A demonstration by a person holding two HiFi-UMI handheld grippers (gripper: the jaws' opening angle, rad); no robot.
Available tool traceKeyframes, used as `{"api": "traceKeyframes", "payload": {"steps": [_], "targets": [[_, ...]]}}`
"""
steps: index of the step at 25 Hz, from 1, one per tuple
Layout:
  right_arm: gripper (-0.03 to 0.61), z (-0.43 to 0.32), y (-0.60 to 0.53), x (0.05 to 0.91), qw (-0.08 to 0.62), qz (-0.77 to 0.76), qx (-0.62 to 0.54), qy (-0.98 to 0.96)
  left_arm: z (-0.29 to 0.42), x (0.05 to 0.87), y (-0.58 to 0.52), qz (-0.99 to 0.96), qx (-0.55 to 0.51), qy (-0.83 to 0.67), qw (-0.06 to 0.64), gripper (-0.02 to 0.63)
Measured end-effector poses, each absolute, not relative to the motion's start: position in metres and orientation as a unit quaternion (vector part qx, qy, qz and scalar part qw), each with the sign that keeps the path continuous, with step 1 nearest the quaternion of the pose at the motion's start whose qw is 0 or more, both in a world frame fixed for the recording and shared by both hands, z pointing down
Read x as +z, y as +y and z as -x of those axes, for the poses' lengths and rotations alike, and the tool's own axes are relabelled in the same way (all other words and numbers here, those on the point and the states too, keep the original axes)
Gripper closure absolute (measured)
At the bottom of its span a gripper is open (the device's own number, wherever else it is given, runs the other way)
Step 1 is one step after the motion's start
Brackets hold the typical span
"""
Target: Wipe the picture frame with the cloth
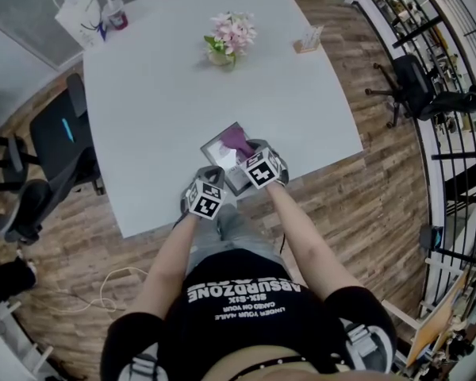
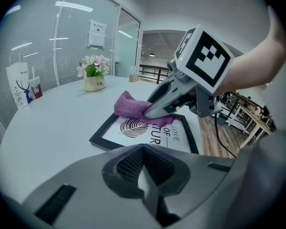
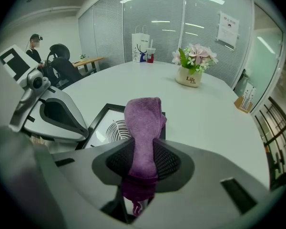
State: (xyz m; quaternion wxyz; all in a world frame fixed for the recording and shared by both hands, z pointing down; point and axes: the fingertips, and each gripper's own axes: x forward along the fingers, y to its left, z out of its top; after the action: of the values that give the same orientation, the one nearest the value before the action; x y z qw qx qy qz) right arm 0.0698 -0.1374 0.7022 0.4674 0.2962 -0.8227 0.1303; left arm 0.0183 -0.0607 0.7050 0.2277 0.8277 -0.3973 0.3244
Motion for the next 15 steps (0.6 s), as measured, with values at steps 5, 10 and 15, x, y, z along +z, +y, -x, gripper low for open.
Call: {"api": "traceKeyframes", "payload": {"steps": [5,10,15], "targets": [[0.456,-0.077,-0.129,0.703,0.464,-0.296,0.141,-0.823,-0.019,0.705,-0.059,-0.827,0.327,-0.399,0.225,0.598],[0.456,-0.087,-0.119,0.704,0.453,-0.306,0.162,-0.822,-0.018,0.706,-0.060,-0.827,0.323,-0.399,0.229,0.598],[0.456,-0.098,-0.109,0.704,0.446,-0.305,0.173,-0.823,-0.018,0.706,-0.060,-0.826,0.324,-0.400,0.231,0.598]]}}
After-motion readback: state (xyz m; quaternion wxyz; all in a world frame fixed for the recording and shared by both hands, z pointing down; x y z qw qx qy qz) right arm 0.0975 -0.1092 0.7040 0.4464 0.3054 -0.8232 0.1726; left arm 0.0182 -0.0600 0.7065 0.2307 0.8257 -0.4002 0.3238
